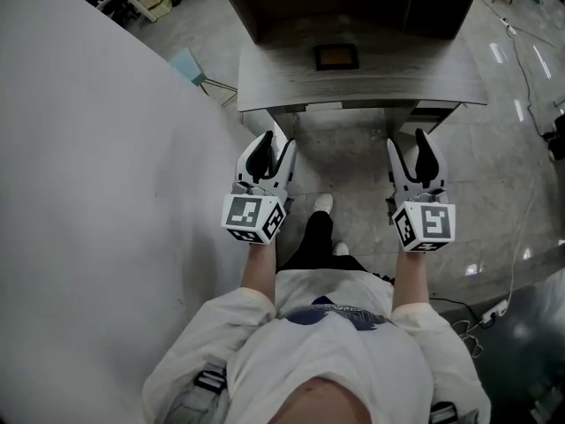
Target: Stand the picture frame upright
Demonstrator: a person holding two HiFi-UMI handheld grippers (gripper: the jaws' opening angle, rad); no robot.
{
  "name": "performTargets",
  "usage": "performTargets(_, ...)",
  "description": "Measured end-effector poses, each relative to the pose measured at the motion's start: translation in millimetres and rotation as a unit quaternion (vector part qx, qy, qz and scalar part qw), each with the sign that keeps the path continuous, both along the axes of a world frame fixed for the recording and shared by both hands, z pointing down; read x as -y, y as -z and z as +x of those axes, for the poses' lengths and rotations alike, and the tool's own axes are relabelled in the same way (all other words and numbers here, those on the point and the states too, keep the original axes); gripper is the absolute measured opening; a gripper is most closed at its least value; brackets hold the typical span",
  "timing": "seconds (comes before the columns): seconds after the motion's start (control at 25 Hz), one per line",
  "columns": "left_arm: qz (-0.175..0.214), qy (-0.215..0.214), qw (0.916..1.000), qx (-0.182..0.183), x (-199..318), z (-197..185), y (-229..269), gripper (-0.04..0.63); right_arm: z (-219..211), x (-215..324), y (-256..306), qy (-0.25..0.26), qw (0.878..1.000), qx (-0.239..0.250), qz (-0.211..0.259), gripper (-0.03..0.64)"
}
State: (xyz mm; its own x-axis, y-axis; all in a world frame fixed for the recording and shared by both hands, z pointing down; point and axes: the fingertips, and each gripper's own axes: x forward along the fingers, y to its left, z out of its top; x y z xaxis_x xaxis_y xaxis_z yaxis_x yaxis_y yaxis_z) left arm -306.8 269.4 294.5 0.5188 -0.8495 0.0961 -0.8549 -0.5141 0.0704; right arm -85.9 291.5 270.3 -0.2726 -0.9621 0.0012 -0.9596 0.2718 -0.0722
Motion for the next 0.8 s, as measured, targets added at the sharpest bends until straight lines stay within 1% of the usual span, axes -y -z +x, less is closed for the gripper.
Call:
performTargets(0.12,-0.004,-0.002,1.0,-0.003,30,-3,-6,0.164,-3,25,-9,-0.003,1.0,-0.003,-0.008,0.221)
performTargets(0.28,-0.002,-0.009,0.9999,-0.009,77,-7,0,0.164,-10,67,-7,-0.009,1.0,-0.006,-0.012,0.221)
performTargets(0.6,0.022,-0.026,0.9993,-0.017,175,-23,29,0.164,-24,155,20,-0.029,0.999,-0.011,0.01,0.219)
performTargets(0.8,0.036,-0.038,0.9984,-0.021,220,-29,41,0.164,-31,195,31,-0.04,0.999,-0.011,0.023,0.221)
